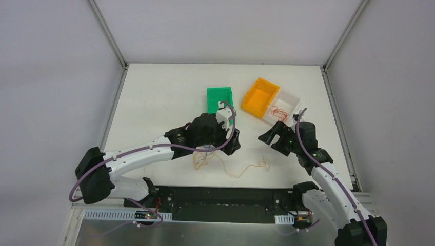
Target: Untangle the cables
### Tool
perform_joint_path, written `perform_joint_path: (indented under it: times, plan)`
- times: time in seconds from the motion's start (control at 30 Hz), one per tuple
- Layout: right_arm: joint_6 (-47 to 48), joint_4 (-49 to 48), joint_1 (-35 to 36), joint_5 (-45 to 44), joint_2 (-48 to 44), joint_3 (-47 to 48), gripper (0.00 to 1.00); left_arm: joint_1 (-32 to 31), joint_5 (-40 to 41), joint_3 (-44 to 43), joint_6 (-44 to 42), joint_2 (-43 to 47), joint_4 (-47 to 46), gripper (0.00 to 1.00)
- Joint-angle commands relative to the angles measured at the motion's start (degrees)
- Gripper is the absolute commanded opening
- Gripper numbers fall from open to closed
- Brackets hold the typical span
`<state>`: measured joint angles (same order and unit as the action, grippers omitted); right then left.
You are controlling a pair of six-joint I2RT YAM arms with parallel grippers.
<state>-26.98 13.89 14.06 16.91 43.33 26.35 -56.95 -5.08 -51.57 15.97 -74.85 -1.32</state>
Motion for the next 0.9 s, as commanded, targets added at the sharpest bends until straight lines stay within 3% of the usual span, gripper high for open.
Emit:
perform_joint_path:
  times: [0.0, 0.03, 0.1, 0.23, 0.47, 0.7, 0.87]
  plan:
    - [0.6, 1.5, 1.1, -1.4, 2.2, 2.3, 0.91, 1.3, 12.1, 0.3, 8.0, 7.1, 8.5, 0.92]
    - [0.9, 2.0, 1.8, -2.0, 2.9, 2.6, 0.92, 2.3, 13.7, 0.0, 10.7, 8.1, 11.3, 0.98]
    - [1.1, 2.7, 3.5, -3.7, 4.8, 3.2, 0.93, 5.6, 14.4, -1.3, 16.1, 9.4, 18.5, 0.99]
    - [1.1, 4.8, 9.9, -9.6, 10.5, 6.7, 0.94, 13.7, 5.4, -1.5, 21.8, 10.9, 26.2, 0.99]
    - [-3.5, 22.6, 19.1, -29.0, 18.3, 16.3, 0.96, 14.5, 10.2, 2.4, 21.0, 14.4, 28.1, 0.99]
    - [-7.7, 26.4, 19.2, -30.2, 16.0, 13.2, 0.98, 14.9, 12.0, 3.3, 18.8, 15.3, 29.2, 0.99]
    - [-10.3, 24.3, 19.3, -24.6, 15.3, 10.3, 0.95, 14.9, 10.7, 4.6, 18.2, 16.2, 29.4, 0.99]
